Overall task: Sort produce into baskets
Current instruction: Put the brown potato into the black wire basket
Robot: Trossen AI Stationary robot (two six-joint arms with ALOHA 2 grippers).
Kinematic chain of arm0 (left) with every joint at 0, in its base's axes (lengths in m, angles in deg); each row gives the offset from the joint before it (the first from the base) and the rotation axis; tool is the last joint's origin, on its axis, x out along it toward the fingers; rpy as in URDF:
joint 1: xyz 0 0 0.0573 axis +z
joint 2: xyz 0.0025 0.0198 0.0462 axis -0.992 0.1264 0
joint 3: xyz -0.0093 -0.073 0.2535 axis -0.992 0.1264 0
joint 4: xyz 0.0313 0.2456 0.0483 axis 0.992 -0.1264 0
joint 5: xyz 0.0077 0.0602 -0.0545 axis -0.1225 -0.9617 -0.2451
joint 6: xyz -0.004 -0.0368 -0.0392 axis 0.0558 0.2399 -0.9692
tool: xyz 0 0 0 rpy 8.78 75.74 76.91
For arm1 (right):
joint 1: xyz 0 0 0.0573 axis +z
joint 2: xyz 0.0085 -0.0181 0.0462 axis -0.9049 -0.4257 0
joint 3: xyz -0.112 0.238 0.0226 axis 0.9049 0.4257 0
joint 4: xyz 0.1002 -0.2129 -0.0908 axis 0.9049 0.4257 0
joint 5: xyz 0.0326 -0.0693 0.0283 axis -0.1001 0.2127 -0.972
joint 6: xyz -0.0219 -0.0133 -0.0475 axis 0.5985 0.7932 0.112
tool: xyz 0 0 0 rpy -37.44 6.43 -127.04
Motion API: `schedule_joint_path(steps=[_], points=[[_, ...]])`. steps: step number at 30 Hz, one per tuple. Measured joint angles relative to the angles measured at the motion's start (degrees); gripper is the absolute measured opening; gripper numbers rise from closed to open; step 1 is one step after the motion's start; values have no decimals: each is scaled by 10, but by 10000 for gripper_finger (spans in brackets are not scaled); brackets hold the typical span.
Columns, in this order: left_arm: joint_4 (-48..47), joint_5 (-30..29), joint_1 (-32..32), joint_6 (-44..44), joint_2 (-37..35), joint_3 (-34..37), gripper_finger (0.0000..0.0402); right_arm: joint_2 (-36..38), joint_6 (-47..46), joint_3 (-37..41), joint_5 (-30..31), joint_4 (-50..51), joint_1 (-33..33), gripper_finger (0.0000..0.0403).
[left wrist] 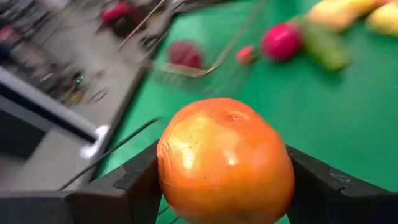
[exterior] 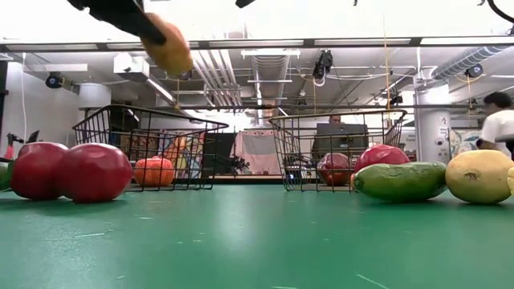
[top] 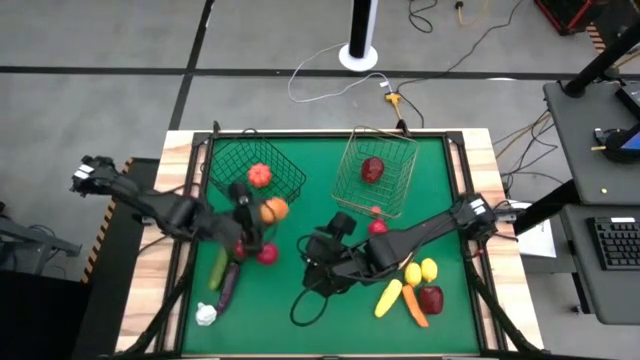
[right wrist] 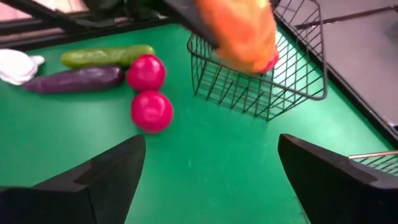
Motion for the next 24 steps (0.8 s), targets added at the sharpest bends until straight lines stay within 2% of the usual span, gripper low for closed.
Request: schedule_joint_path(steps=[5, 7, 14, 17, 19, 24], points=[[-107, 9, 104, -1, -2, -35, 240, 6, 14, 0, 12, 1, -1, 359], [-128, 44, 157, 14, -3, -36, 240, 6, 17, 0, 13, 2, -3, 359], [-116, 311, 356, 120, 0, -5, 240, 6, 12, 0, 14, 25, -3, 359], [-114, 395, 430, 163, 9, 8, 240, 6, 12, 0, 14, 30, -5, 359], [-111, 422, 465, 182, 16, 17, 240, 6, 12, 0, 14, 30, -5, 359], [-105, 425, 499, 199, 36, 29, 252, 6, 12, 0, 14, 30, -8, 359]])
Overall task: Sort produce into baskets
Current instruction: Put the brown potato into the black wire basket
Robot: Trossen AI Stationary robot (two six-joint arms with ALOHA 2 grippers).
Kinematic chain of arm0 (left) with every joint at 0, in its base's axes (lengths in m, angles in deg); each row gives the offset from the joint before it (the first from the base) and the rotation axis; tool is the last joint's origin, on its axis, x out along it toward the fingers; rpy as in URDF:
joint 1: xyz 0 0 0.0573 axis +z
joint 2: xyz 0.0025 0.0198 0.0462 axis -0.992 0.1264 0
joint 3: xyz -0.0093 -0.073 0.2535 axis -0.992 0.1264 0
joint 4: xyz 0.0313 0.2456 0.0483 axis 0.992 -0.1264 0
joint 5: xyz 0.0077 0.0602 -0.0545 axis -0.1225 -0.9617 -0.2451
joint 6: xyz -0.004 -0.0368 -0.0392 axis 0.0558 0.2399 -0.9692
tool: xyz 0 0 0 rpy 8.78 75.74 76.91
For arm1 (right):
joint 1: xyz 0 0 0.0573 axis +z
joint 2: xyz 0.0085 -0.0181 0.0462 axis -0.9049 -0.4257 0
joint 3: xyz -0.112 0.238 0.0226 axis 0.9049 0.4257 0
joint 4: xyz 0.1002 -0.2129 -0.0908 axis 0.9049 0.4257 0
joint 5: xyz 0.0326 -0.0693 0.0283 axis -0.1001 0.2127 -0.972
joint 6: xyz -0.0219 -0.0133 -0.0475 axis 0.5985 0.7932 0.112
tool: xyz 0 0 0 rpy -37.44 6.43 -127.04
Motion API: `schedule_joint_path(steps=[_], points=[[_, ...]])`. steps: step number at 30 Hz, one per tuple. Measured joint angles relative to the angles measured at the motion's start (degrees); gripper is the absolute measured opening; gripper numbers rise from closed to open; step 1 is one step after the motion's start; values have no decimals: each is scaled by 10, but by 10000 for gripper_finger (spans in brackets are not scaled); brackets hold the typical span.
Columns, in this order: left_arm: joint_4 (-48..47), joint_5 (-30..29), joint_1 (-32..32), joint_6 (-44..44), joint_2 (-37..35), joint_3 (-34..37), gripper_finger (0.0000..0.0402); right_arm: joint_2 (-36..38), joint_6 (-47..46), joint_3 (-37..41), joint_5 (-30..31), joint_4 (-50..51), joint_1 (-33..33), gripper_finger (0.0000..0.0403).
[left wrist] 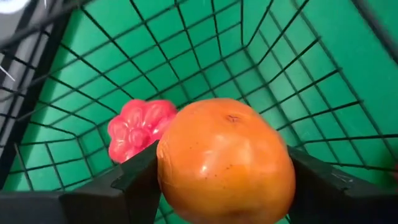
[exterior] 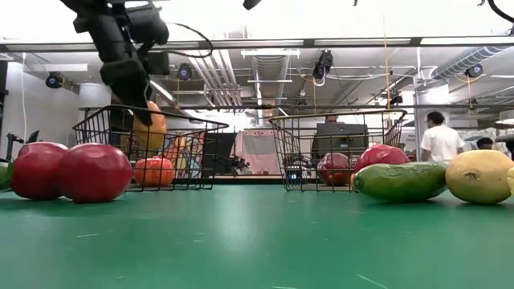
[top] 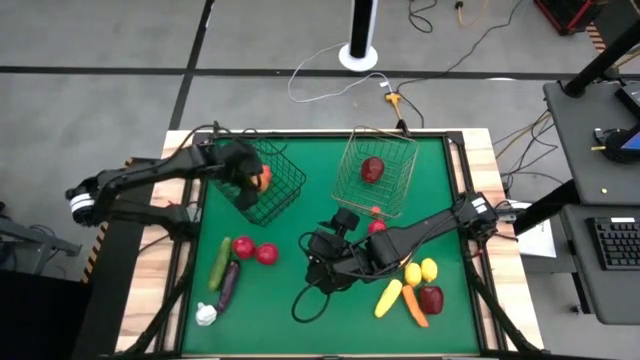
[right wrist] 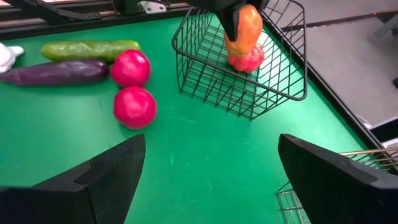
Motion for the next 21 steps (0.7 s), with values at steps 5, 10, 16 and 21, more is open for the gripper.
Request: schedule_joint_path(steps=[5, 10, 16, 21], points=[[3, 2, 0, 1, 17, 0, 274, 0, 0, 0, 0, 0, -3, 359], [3, 2, 0, -1, 33, 0, 290, 0, 0, 0, 0, 3, -3, 359], [10, 2, 0, -8, 42, 0, 292, -1, -17, 0, -1, 25, -4, 359], [19, 1, 0, -15, 44, 0, 292, -1, -17, 0, -1, 26, -4, 359]])
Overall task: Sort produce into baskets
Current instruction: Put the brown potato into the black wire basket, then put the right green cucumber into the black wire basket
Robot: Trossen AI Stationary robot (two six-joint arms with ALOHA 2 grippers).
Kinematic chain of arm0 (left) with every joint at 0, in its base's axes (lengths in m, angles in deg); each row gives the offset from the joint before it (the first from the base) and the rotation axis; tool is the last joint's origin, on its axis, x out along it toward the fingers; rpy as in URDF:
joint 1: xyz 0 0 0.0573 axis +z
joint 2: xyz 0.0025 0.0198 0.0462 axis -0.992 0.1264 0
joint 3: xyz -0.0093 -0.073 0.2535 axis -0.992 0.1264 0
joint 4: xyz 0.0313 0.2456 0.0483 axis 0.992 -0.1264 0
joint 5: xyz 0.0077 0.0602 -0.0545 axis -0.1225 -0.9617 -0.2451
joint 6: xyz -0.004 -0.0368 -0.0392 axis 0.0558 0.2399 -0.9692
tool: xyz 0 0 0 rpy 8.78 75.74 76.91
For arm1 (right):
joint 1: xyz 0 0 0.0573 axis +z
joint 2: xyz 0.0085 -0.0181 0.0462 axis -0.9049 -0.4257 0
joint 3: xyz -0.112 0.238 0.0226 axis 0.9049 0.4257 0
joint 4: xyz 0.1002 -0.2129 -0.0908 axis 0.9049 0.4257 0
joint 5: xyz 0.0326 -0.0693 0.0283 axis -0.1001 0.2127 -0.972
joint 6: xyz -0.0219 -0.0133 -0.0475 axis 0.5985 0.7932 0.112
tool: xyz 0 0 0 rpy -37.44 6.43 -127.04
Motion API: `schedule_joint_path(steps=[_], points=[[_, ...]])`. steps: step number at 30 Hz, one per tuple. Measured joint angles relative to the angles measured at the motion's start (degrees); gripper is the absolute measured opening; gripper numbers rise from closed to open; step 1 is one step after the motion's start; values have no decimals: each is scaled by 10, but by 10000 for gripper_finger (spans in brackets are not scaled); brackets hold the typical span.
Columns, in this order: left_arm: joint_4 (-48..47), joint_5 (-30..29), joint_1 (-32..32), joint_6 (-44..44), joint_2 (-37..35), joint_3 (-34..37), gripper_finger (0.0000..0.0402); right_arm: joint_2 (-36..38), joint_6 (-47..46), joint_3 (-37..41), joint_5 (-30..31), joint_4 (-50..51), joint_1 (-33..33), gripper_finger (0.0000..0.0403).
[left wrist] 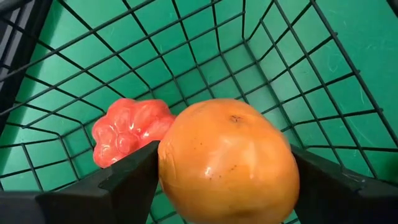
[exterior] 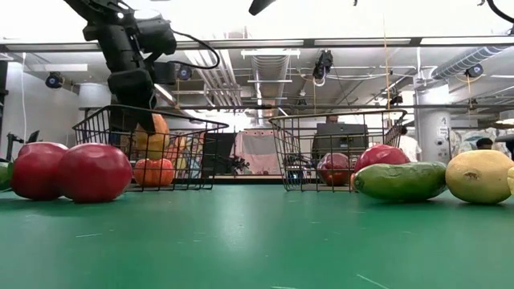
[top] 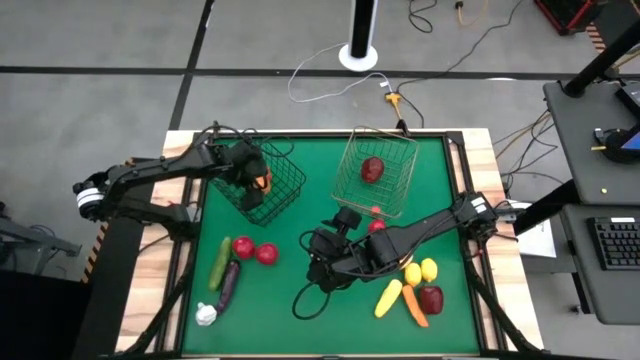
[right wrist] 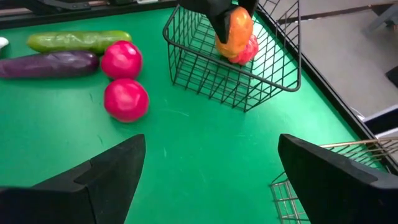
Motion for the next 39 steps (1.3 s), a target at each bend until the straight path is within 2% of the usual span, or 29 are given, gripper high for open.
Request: schedule_joint_path(steps=[14, 25, 30, 39], points=[[-6, -1, -1, 1, 0, 1, 299, 0, 3, 0, -1, 0, -5, 359], [-1, 2, -1, -24, -1, 1, 341, 0, 7, 0, -5, 0, -6, 359], [9, 88, -15, -41, -30, -5, 342, 0, 8, 0, -54, 7, -6, 359], [41, 81, -133, -112, -148, -2, 338, 0, 40, 3, -179, 74, 0, 359]])
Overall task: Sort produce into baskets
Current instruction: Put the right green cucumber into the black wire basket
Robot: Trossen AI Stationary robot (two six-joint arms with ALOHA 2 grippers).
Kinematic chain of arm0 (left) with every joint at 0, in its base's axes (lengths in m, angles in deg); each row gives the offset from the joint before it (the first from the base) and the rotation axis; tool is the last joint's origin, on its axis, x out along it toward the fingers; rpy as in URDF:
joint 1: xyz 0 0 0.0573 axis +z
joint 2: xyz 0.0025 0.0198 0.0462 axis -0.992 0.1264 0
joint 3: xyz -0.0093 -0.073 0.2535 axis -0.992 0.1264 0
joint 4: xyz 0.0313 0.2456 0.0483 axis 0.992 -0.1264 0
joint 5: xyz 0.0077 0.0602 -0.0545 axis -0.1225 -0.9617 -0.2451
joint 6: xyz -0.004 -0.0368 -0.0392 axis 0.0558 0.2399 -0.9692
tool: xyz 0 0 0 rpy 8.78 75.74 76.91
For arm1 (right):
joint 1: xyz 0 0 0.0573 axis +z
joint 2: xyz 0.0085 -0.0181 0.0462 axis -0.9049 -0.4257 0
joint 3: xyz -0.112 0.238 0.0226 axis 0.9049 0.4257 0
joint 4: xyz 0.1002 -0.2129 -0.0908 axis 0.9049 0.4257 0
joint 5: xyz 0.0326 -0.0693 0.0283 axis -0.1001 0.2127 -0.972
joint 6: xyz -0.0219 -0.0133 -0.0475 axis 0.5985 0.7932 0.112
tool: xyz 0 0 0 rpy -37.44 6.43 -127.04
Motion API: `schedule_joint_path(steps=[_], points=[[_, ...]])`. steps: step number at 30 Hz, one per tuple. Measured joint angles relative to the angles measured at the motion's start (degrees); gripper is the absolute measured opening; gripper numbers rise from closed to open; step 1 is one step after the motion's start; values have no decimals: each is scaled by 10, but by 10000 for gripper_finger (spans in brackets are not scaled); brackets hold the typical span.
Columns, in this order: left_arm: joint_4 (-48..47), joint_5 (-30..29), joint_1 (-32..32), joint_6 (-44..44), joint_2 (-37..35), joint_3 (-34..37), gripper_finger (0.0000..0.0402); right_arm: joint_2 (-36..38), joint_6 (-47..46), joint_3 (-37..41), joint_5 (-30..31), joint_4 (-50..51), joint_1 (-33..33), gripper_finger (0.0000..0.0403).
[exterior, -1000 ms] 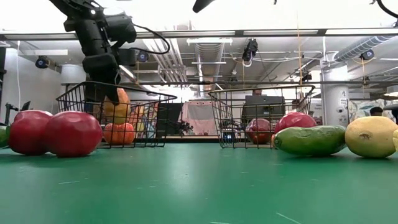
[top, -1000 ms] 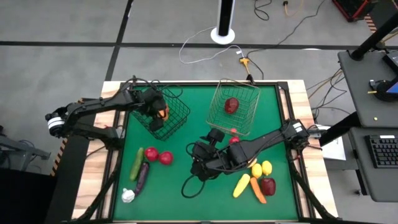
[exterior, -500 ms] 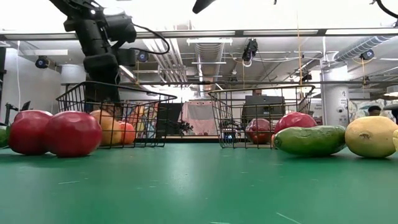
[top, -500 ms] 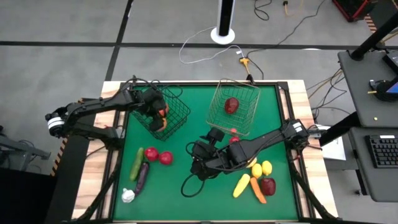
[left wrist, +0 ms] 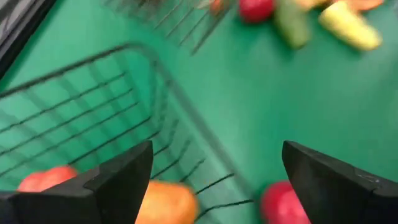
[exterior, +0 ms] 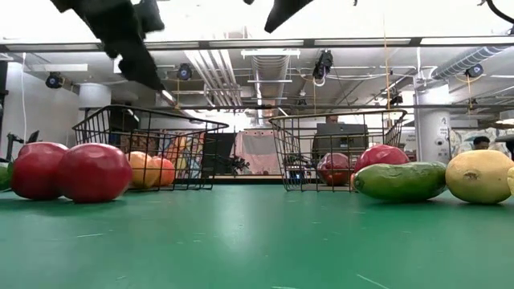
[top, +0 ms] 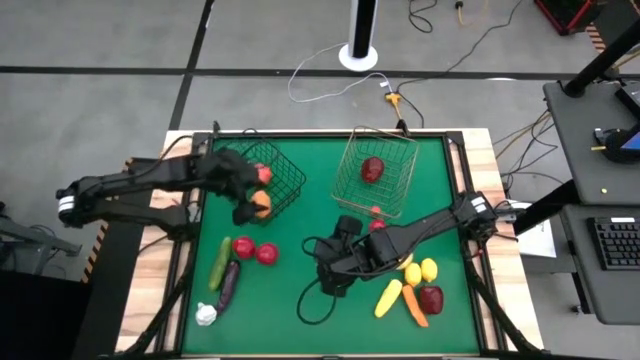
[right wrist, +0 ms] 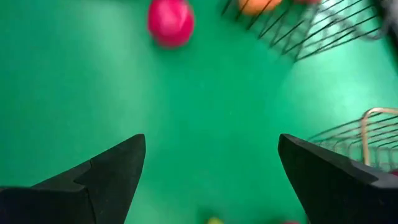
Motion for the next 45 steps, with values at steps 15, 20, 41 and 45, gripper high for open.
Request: schedule_joint_path(steps=[15, 20, 41, 45], points=[[53, -313, -304, -130, -51, 5, 338, 0, 75, 116, -123, 53, 11, 359], [68, -371, -364, -143, -50, 5, 338, 0, 81, 186, -140, 89, 10, 359], [79, -384, -375, -153, -12, 5, 338, 0, 193, 295, -198, -26, -53, 347], [79, -384, -375, -153, -3, 5, 338, 0, 197, 314, -220, -33, -59, 325]])
